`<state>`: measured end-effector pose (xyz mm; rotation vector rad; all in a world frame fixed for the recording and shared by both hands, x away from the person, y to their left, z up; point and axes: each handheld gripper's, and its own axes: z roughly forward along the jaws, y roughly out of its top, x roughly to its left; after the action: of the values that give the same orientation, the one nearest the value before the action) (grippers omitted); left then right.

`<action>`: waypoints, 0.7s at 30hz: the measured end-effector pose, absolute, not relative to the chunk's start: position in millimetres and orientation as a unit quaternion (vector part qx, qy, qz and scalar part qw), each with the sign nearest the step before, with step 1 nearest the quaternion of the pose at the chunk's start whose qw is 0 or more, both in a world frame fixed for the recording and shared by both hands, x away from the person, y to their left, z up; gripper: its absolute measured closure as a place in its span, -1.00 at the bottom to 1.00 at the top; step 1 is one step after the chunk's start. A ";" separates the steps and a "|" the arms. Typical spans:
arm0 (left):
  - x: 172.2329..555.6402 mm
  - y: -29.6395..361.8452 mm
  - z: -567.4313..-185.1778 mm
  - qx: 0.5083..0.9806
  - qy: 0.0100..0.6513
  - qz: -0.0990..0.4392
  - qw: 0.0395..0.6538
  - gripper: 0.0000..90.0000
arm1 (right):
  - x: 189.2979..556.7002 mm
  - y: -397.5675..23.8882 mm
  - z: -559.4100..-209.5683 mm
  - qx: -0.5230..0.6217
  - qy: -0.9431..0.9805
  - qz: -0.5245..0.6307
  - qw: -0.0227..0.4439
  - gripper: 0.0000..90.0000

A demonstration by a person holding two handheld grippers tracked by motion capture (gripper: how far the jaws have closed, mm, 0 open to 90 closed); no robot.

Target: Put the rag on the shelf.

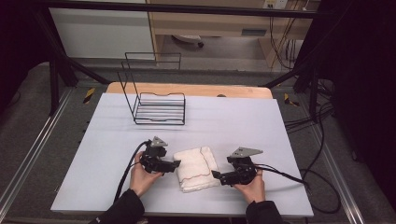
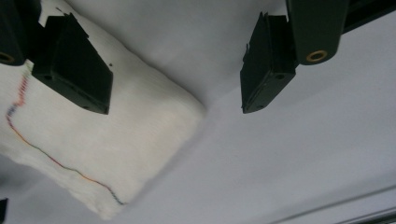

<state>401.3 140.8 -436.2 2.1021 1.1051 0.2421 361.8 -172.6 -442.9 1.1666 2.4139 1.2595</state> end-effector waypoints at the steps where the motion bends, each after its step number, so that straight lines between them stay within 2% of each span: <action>1: 404.5 140.6 -437.1 0.817 0.433 0.095 0.368 -0.37 | 362.3 -172.8 -442.8 0.391 0.813 0.423 0.088 -0.79; 5: 412.6 141.2 -440.6 0.811 0.444 0.095 0.368 -0.12 | 364.2 -173.3 -441.9 0.392 0.812 0.422 0.090 -0.86; 13: 412.0 133.9 -444.1 0.807 0.455 0.074 0.369 0.42 | 365.9 -175.3 -439.3 0.391 0.813 0.421 0.094 -0.86; 16: 411.6 133.7 -445.8 0.802 0.461 0.063 0.374 0.52 | 366.7 -176.2 -438.4 0.389 0.812 0.424 0.100 -0.86; 21: 412.1 132.9 -447.5 0.805 0.455 0.060 0.376 0.58 | 372.3 -175.0 -438.6 0.385 0.806 0.437 0.101 -0.84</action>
<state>412.1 132.9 -447.5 2.0585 1.1642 0.1524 372.3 -175.0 -438.6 1.1384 2.3820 1.2905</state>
